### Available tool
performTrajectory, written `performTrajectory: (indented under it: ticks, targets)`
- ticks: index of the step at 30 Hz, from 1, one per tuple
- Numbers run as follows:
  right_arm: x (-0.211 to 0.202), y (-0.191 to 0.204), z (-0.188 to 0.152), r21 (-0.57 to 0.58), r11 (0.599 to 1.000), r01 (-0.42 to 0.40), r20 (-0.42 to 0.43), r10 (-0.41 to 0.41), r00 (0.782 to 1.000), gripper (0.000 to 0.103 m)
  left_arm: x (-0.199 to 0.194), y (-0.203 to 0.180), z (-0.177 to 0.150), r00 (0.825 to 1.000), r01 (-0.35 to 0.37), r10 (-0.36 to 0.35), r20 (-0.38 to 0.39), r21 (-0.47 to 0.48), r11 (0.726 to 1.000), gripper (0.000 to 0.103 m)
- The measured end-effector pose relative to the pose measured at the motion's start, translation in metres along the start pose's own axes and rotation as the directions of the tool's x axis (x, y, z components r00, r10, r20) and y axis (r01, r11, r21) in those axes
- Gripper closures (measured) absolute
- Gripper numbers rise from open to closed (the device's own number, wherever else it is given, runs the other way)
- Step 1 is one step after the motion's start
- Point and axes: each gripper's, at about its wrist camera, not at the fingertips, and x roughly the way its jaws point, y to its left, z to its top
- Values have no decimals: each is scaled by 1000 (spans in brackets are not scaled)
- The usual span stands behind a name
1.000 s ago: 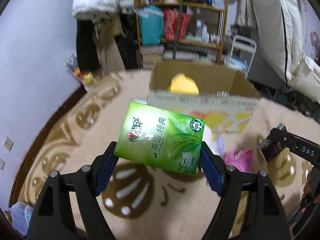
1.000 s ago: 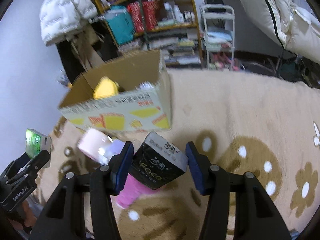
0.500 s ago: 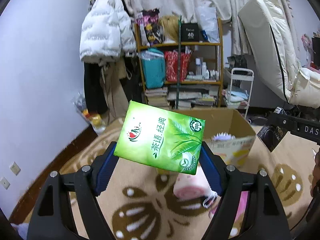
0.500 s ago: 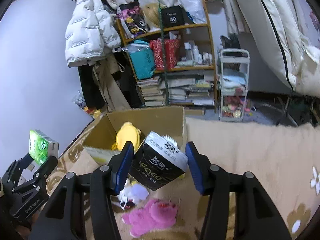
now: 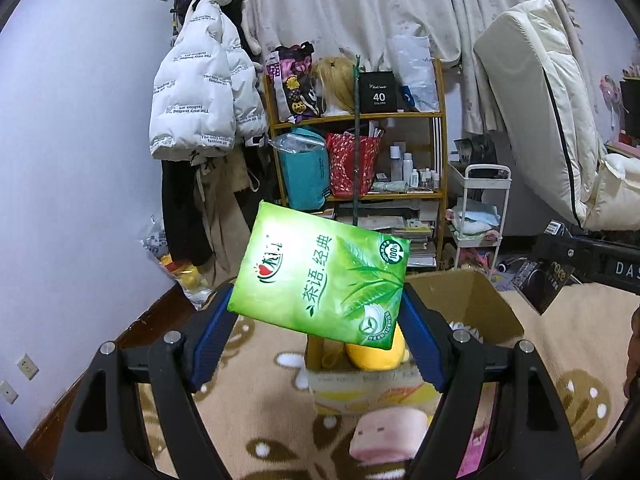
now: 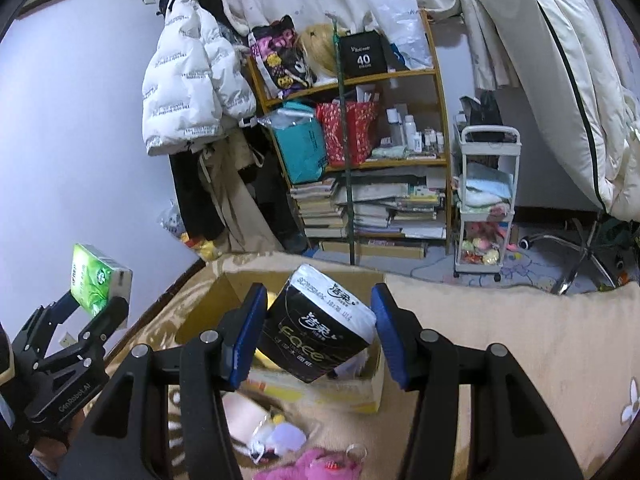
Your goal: Organize soft objects
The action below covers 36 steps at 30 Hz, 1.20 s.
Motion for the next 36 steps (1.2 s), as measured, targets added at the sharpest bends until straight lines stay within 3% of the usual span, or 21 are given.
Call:
performTrajectory:
  ticks: [11,21,29,36]
  targets:
    - [31,-1,8,-43,999,-13,34,14,999,46,37,-1,-4,1000,-5,5,-30,-5,1000,25]
    - [59,-13,-6,-9,996,-85,-29,85,996,46,68,-7,-20,995,13,-13,-100,-3,1000,25]
    - [69,-18,-17,2,997,-83,-72,83,994,46,81,-16,-31,985,73,-70,-156,10,997,25]
    - [72,-15,-24,-4,996,-85,-107,84,991,46,88,-26,-35,982,82,-73,-175,45,996,25]
